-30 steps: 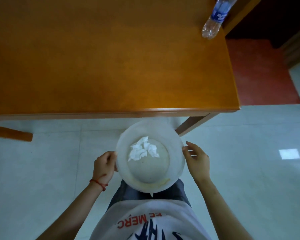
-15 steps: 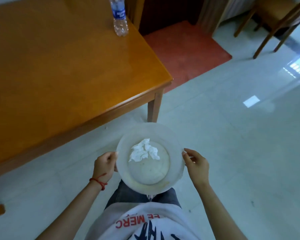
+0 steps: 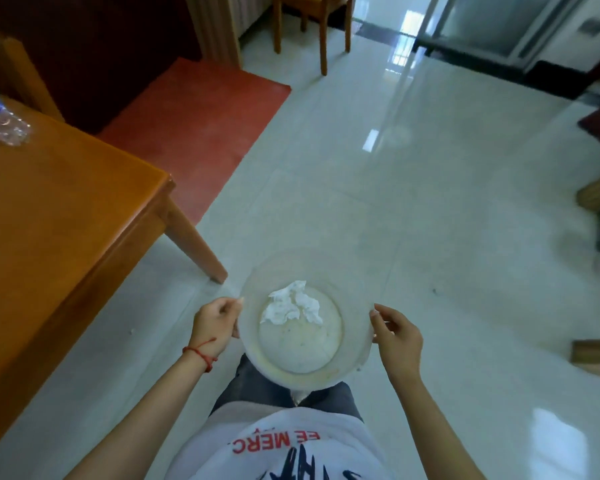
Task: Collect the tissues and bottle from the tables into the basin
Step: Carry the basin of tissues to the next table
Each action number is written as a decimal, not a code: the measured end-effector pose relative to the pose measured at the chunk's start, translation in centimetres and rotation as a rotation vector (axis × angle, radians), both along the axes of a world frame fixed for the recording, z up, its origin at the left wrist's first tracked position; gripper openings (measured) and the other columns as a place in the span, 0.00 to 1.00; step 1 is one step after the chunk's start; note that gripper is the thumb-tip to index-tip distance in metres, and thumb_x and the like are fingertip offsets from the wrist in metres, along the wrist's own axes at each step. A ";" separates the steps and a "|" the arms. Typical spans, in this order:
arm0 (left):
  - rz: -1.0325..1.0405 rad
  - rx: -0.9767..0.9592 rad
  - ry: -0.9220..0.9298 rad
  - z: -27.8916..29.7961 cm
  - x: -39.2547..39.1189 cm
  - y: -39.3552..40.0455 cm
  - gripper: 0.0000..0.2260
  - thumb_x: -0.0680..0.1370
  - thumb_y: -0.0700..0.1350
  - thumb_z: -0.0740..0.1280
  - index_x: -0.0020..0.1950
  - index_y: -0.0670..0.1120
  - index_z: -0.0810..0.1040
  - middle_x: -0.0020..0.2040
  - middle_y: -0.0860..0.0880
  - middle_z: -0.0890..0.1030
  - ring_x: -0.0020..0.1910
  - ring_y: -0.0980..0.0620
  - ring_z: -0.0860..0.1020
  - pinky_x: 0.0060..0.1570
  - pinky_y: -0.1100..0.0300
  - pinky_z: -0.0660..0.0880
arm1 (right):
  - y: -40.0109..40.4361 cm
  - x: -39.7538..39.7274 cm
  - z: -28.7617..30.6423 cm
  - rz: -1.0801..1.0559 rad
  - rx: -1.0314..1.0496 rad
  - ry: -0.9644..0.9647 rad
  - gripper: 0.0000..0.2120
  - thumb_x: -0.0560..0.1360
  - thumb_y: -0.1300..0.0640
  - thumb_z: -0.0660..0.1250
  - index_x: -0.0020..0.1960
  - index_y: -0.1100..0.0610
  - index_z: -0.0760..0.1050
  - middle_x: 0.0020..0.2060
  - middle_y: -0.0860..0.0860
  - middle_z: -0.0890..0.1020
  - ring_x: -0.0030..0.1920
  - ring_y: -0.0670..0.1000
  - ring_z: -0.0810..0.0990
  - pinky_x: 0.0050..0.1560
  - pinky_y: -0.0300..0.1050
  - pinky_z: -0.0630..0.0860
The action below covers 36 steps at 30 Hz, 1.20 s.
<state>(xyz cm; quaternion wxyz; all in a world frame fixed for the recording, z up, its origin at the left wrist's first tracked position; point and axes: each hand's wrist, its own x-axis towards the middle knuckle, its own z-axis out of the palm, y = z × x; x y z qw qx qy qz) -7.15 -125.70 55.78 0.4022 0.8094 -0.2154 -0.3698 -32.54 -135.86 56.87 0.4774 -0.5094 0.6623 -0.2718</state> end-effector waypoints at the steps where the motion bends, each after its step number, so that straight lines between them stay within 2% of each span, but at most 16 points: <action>1: -0.034 -0.004 -0.002 0.2 -0.3 -1.1 0.11 0.76 0.44 0.63 0.33 0.46 0.76 0.29 0.47 0.76 0.29 0.51 0.75 0.25 0.66 0.77 | 0.0 -0.7 0.1 -0.043 -0.006 -0.002 0.05 0.73 0.59 0.67 0.48 0.54 0.80 0.45 0.55 0.83 0.42 0.51 0.81 0.42 0.48 0.81; 6: -0.199 -0.038 -0.001 0.9 -1.1 -5.9 0.10 0.76 0.44 0.64 0.35 0.43 0.77 0.30 0.45 0.76 0.30 0.49 0.75 0.26 0.65 0.78 | -0.7 -2.7 0.7 -0.210 -0.021 -0.019 0.06 0.73 0.58 0.67 0.48 0.54 0.81 0.44 0.50 0.84 0.41 0.46 0.81 0.48 0.57 0.80; 9: -0.247 -0.054 0.022 1.1 -0.8 -8.8 0.10 0.76 0.43 0.64 0.35 0.43 0.77 0.30 0.45 0.77 0.29 0.48 0.75 0.26 0.64 0.78 | -1.7 -2.5 1.0 -0.283 -0.039 -0.025 0.06 0.73 0.59 0.67 0.48 0.55 0.81 0.44 0.50 0.83 0.42 0.48 0.81 0.49 0.58 0.80; 14: -0.312 -0.061 0.026 1.3 0.0 -13.4 0.10 0.76 0.43 0.64 0.35 0.44 0.76 0.30 0.46 0.77 0.28 0.50 0.75 0.24 0.66 0.76 | -4.1 -1.6 0.7 -0.386 -0.075 -0.041 0.06 0.73 0.58 0.67 0.48 0.54 0.81 0.44 0.49 0.84 0.43 0.43 0.80 0.50 0.58 0.80; 17: -0.328 -0.056 0.008 1.3 0.2 -15.9 0.10 0.76 0.43 0.64 0.34 0.44 0.76 0.29 0.47 0.76 0.24 0.56 0.75 0.24 0.67 0.76 | -6.3 -1.1 0.7 -0.423 -0.076 -0.053 0.06 0.73 0.59 0.67 0.48 0.54 0.81 0.45 0.50 0.84 0.44 0.46 0.81 0.50 0.58 0.80; 20: -0.307 -0.047 0.021 1.2 0.3 -18.7 0.10 0.76 0.44 0.64 0.34 0.45 0.76 0.29 0.47 0.77 0.24 0.57 0.75 0.24 0.67 0.76 | -9.3 -1.1 0.8 -0.437 -0.083 -0.055 0.05 0.73 0.59 0.68 0.47 0.54 0.81 0.45 0.51 0.84 0.46 0.50 0.81 0.51 0.58 0.79; 25: -0.257 -0.055 0.018 0.8 0.1 -24.3 0.10 0.75 0.44 0.64 0.35 0.44 0.77 0.30 0.47 0.77 0.22 0.61 0.75 0.25 0.67 0.76 | -16.3 -1.1 0.8 -0.385 -0.086 -0.059 0.05 0.73 0.59 0.67 0.47 0.55 0.81 0.44 0.51 0.84 0.45 0.50 0.81 0.51 0.57 0.79; 28: -0.198 -0.072 0.012 0.6 0.1 -28.1 0.10 0.76 0.44 0.64 0.35 0.44 0.77 0.30 0.45 0.77 0.23 0.60 0.76 0.25 0.66 0.77 | -21.6 -0.9 0.7 -0.328 -0.094 -0.072 0.05 0.73 0.58 0.67 0.47 0.54 0.81 0.44 0.50 0.83 0.43 0.46 0.80 0.51 0.54 0.79; 31: -0.145 -0.069 -0.011 1.1 0.1 -31.7 0.10 0.76 0.44 0.64 0.36 0.44 0.78 0.32 0.44 0.78 0.26 0.57 0.77 0.26 0.66 0.77 | -26.9 -0.6 1.1 -0.270 -0.103 -0.094 0.04 0.73 0.59 0.68 0.46 0.53 0.80 0.45 0.50 0.83 0.40 0.40 0.79 0.48 0.47 0.79; 34: -0.074 -0.082 -0.006 1.8 0.5 -34.8 0.09 0.76 0.44 0.64 0.38 0.43 0.78 0.34 0.43 0.79 0.32 0.49 0.77 0.28 0.65 0.78 | -31.9 0.1 1.7 -0.197 -0.116 -0.107 0.04 0.73 0.59 0.68 0.47 0.53 0.80 0.45 0.51 0.83 0.41 0.39 0.79 0.45 0.35 0.77; 36: -0.044 -0.086 -0.011 2.2 1.0 -36.6 0.09 0.76 0.45 0.64 0.39 0.41 0.79 0.35 0.43 0.79 0.33 0.49 0.77 0.28 0.65 0.78 | -34.9 0.8 1.8 -0.145 -0.122 -0.104 0.05 0.73 0.59 0.68 0.47 0.54 0.81 0.45 0.51 0.83 0.42 0.41 0.79 0.44 0.33 0.76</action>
